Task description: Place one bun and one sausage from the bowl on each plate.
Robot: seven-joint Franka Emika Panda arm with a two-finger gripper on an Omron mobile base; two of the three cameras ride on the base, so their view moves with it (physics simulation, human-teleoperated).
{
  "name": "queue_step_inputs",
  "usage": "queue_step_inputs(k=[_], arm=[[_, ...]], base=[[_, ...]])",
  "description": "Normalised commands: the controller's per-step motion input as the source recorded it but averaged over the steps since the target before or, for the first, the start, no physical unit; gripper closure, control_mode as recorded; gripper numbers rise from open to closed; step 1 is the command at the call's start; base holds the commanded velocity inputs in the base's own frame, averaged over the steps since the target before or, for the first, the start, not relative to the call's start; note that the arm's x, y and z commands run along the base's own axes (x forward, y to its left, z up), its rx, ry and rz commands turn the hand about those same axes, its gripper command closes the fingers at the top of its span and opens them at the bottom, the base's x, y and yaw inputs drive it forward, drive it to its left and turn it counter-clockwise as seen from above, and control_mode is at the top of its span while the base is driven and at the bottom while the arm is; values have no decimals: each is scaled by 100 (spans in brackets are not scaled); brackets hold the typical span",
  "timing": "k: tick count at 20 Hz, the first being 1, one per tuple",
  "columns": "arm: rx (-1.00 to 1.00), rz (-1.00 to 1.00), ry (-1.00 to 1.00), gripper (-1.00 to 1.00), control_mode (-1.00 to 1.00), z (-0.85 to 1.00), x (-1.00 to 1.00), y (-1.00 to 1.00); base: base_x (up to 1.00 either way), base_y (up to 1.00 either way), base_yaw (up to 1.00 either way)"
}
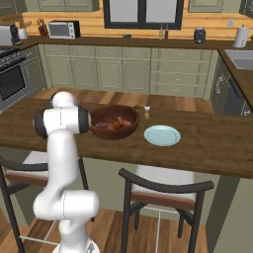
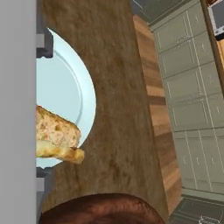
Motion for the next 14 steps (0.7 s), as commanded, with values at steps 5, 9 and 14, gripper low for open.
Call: queue_step_inputs(k=[5,9,14], arm=[[-2,-2,0,-100,-100,100,-23,-13],[-3,-2,0,-100,-100,100,-64,-57],[2,-19,2,-100,-100,100,-18,-55]], base=[[0,0,0],[0,0,0],[0,0,0]])
